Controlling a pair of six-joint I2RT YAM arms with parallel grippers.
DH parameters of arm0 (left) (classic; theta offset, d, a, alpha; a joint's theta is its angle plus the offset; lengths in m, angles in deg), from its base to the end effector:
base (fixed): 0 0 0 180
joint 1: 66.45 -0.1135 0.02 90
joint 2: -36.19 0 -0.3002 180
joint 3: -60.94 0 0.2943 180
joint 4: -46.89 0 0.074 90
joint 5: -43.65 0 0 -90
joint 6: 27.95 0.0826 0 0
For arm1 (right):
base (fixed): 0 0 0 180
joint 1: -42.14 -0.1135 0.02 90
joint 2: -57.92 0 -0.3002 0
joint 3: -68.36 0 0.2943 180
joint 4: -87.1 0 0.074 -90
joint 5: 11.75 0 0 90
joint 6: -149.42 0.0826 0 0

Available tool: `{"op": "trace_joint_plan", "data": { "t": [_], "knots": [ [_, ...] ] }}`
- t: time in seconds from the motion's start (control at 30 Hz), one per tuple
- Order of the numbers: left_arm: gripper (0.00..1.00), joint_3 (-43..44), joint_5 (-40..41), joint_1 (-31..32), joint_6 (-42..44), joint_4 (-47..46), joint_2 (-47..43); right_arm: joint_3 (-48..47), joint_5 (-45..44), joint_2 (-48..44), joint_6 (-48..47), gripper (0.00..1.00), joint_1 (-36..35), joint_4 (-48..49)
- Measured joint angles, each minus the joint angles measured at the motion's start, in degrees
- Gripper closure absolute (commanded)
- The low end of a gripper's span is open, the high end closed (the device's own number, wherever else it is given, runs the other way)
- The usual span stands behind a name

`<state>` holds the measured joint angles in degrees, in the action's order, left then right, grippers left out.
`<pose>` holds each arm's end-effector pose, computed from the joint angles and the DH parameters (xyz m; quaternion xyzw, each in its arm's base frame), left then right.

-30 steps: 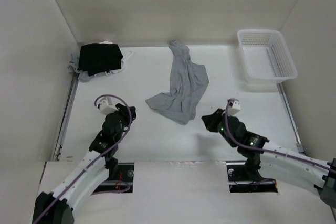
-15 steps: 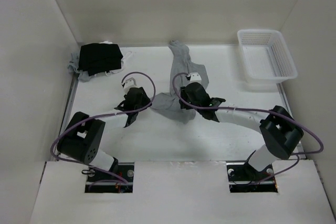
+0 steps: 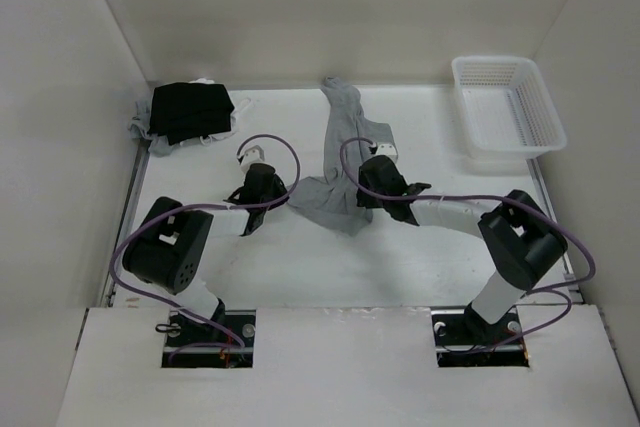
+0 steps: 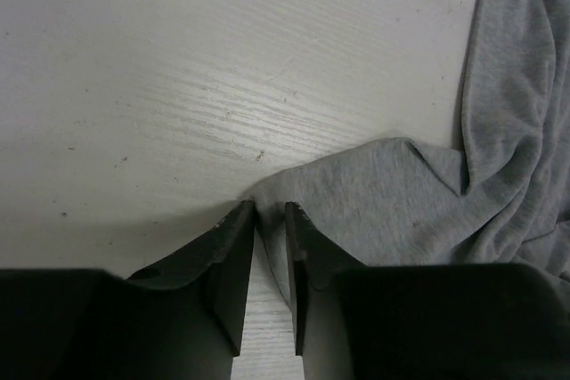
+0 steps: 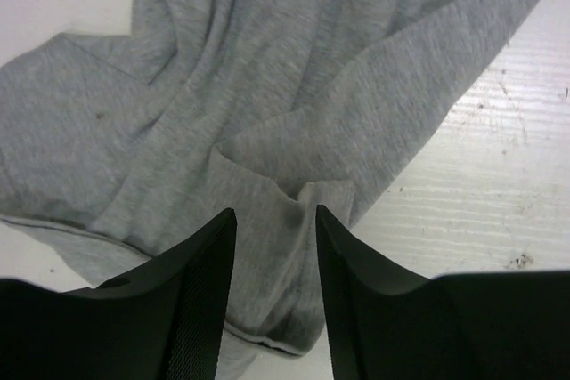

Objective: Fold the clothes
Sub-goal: Flatten the tank top out

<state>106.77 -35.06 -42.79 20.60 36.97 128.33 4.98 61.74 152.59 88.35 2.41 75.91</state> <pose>0.3356 -0.1294 0.1087 -0.1812 0.8707 -0.1675 0.4255 0.3295 0.2433 0.1564 -0.0276 0.9072 0.1163 0.4034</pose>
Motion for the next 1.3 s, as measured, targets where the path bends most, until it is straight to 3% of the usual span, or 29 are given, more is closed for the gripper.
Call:
{"op": "trace_joint_plan", "data": {
  "t": [0.03, 0.1, 0.17, 0.3, 0.43, 0.5, 0.53, 0.57, 0.67, 0.77, 0.93, 1.1, 1.3],
  "knots": [
    [0.89, 0.00, -0.20, 0.00, -0.15, -0.20, 0.15, 0.09, 0.59, 0.35, 0.22, 0.64, 0.42, -0.02],
    [0.93, 0.00, -0.59, -0.02, -0.37, -0.24, 0.24, 0.15, 1.75, 1.01, 0.70, 0.83, 1.18, 0.28],
    [0.95, 0.00, -0.85, -0.07, -0.55, -0.31, 0.24, 0.15, 2.84, 1.57, 1.29, 0.95, 1.90, 0.83],
    [0.96, -1.79, -0.96, -0.55, -1.36, -0.81, -1.46, 1.97, 3.26, 0.70, 2.58, 0.97, 2.16, 1.86],
    [0.96, -6.71, 0.15, -0.81, -1.99, 0.28, -10.91, 11.43, 2.71, -13.75, 6.62, 0.98, 1.68, -1.90],
    [0.96, -8.17, 1.09, -0.87, -2.29, 1.11, -16.50, 13.92, 2.43, -21.73, 9.60, 0.90, 0.72, -5.95],
    [0.96, -8.76, 1.68, -0.87, -2.47, 1.46, -19.32, 14.49, 2.34, -24.81, 10.88, 0.81, 0.09, -7.80],
    [0.96, -9.79, 2.49, -0.76, -2.73, 2.05, -23.41, 15.19, 2.27, -28.46, 12.68, 0.59, -1.05, -10.25],
    [0.95, -11.37, 4.28, -0.31, -3.21, 3.39, -30.10, 16.55, 2.45, -37.20, 16.92, 0.39, -5.09, -18.05],
    [0.95, -13.07, 6.19, 0.13, -3.67, 5.79, -35.50, 17.20, 2.69, -43.21, 19.41, 0.40, -7.82, -24.92],
    [0.95, -15.23, 7.19, 0.15, -3.96, 8.61, -38.03, 19.69, 2.40, -43.15, 20.98, 0.54, -7.54, -27.04],
    [0.95, -16.63, 7.37, 0.24, -4.13, 9.86, -38.10, 24.85, 2.36, -35.34, 25.09, 0.53, -12.39, -22.73],
    [0.95, -18.36, 7.28, 0.42, -4.42, 10.82, -40.44, 30.80, 1.51, -35.63, 33.09, 0.57, -12.76, -14.01]
  ]
}}
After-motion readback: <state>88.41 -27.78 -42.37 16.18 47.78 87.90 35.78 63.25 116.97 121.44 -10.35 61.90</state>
